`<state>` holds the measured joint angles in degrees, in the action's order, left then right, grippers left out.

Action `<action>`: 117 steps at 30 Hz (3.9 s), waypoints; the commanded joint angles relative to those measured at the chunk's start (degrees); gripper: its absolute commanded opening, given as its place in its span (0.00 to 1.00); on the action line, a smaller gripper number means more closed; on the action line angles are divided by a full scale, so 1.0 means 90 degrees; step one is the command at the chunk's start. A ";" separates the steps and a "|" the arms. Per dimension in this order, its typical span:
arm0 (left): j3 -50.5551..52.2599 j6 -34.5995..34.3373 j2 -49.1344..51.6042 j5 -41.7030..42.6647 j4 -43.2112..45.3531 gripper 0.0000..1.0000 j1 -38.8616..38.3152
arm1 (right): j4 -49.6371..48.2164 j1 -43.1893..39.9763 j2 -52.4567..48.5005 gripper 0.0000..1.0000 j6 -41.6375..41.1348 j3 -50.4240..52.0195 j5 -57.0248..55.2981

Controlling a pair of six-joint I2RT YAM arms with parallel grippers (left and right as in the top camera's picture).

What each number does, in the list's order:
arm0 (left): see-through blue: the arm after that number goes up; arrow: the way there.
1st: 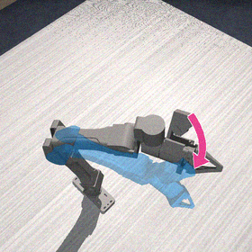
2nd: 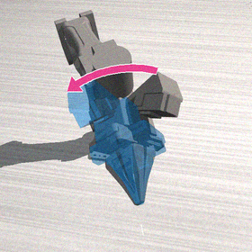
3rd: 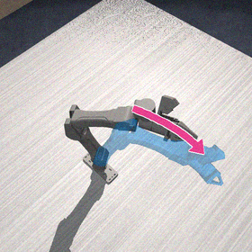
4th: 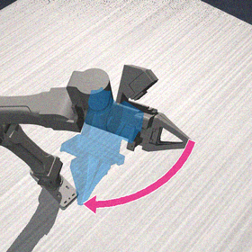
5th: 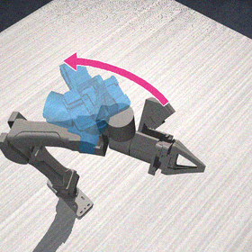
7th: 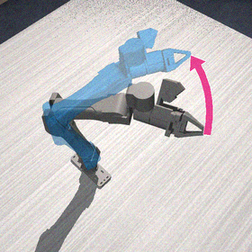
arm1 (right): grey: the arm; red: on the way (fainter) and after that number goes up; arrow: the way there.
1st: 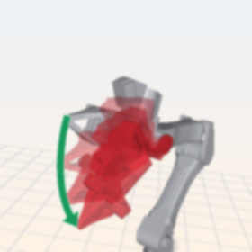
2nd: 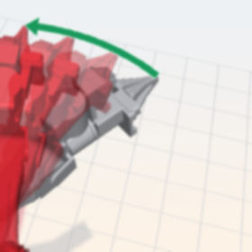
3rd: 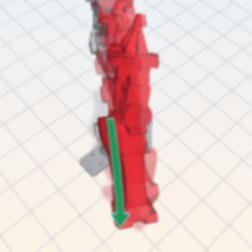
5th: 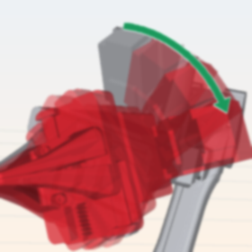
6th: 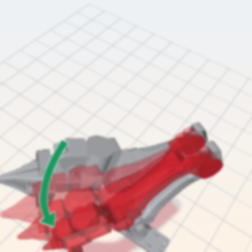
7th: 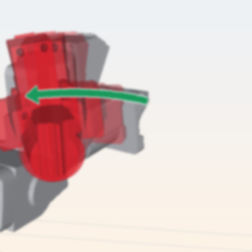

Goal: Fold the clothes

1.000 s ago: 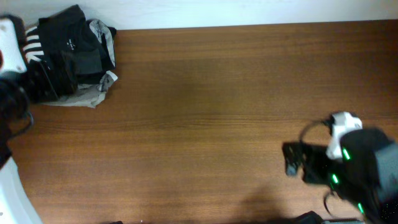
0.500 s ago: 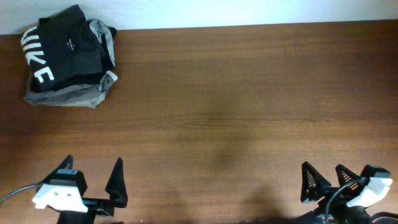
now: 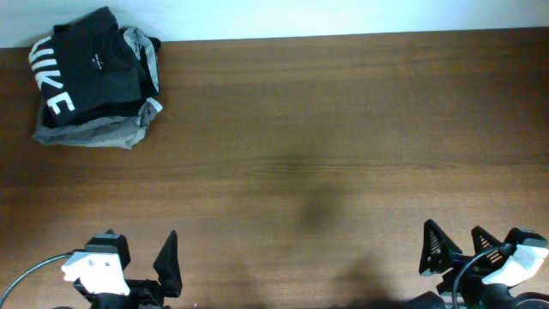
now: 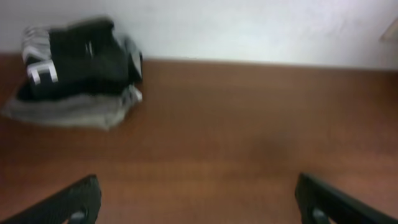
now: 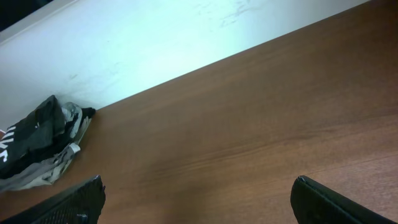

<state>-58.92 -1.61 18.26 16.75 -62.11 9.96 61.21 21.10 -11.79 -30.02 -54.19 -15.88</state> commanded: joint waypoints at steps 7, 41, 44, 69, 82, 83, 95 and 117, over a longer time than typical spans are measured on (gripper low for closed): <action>0.0019 -0.0061 -0.0056 0.0049 -0.2506 0.99 -0.0019 | -0.0367 -0.1494 0.0194 0.99 0.0393 0.0588 -0.0129; 0.0019 -0.0061 -0.0056 0.0046 -0.3830 0.99 -0.0019 | -0.6319 -0.2210 0.1229 0.99 0.2407 0.5986 0.1433; 0.0019 -0.0061 -0.0056 0.0046 -0.3830 0.99 -0.0019 | -0.6317 -0.2210 0.1217 0.99 0.2407 0.5986 0.1430; 0.0493 0.0588 -0.0061 0.0680 0.1326 0.99 -0.0794 | -0.6317 -0.2210 0.1217 0.99 0.2407 0.5986 0.1430; 0.5396 0.1525 -0.1535 0.0155 0.7344 0.99 -0.0840 | -0.6317 -0.2210 0.1217 0.99 0.2407 0.5986 0.1433; 0.5627 0.1525 -0.1591 -0.0015 0.7599 0.99 -0.0840 | -0.6317 -0.2210 0.1217 0.99 0.2407 0.5986 0.1433; 0.6489 0.1530 -0.1999 -0.0874 0.6496 0.99 -0.0840 | -0.6317 -0.2210 0.1217 0.99 0.2407 0.5986 0.1430; 0.6489 0.1525 -0.1996 -0.0894 0.6484 0.99 -0.0840 | -0.6317 -0.2210 0.1217 0.99 0.2407 0.5986 0.1430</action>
<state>-0.75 11.60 0.69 9.54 -3.51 2.63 3.90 1.15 -1.06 -8.71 -0.58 -2.90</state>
